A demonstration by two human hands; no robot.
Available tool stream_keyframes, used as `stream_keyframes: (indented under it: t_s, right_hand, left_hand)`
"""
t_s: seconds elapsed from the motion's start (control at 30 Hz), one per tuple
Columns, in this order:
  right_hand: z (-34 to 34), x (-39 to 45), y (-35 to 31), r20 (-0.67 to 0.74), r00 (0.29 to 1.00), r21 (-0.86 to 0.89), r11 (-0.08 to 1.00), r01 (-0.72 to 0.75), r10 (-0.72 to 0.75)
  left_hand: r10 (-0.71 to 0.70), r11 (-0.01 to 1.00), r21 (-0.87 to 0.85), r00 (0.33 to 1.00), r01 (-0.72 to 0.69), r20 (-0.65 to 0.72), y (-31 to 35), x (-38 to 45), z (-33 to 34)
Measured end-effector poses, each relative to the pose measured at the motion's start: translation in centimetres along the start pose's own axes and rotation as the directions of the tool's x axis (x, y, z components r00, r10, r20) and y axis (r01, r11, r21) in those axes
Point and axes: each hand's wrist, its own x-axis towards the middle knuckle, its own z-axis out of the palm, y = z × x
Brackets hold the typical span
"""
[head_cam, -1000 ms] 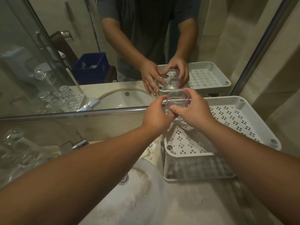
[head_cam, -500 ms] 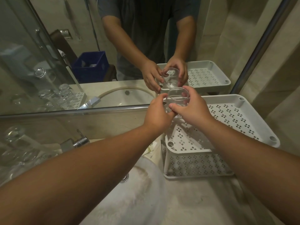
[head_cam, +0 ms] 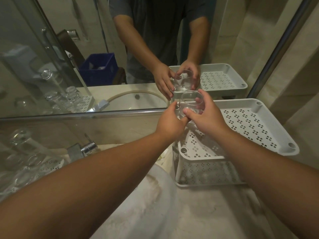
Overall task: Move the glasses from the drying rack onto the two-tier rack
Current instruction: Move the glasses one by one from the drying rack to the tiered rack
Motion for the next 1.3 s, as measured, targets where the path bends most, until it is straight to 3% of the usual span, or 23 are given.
stream_keyframes:
  t_s: [0.27, 0.37, 0.53, 0.73, 0.87, 1.07, 1.3]
  right_hand:
    - [-0.1, 0.2, -0.3, 0.008, 1.0, -0.031, 0.999, -0.008, 0.008]
    - [-0.3, 0.1, -1.0, -0.047, 0.999, -0.065, 0.998, -0.003, 0.0]
    - [-0.2, -1.4, -4.3, -0.198, 0.939, -0.255, 0.94, 0.228, -0.282]
    - [3.4, -3.4, -9.9, -0.055, 0.849, -0.333, 0.811, 0.481, -0.526]
    - [8.1, -4.3, -13.0, 0.087, 0.831, -0.346, 0.765, 0.543, -0.55]
    - [16.7, -6.4, -17.6, 0.275, 0.768, -0.19, 0.75, 0.633, -0.579]
    - [26.5, -9.4, -22.6, 0.398, 0.687, -0.113, 0.71, 0.695, -0.609]
  left_hand:
    - [0.011, 1.0, 0.004, 0.999, -0.011, 0.046, 0.4, -0.6, -1.1]
    - [0.008, 1.0, 0.005, 0.999, -0.008, 0.052, 0.1, -1.2, -1.9]
    - [-0.021, 1.0, -0.005, 1.0, 0.021, 0.01, -0.7, -2.3, -4.6]
    - [-0.018, 1.0, 0.014, 0.989, 0.02, -0.148, -2.5, -4.3, -10.6]
    - [-0.051, 0.998, 0.014, 0.966, 0.057, -0.252, -4.9, -6.4, -15.6]
    - [-0.145, 0.989, -0.026, 0.918, 0.146, -0.368, -9.4, -10.4, -23.4]
    - [-0.386, 0.92, -0.257, 0.8, 0.296, -0.459, -15.5, -14.9, -31.2]
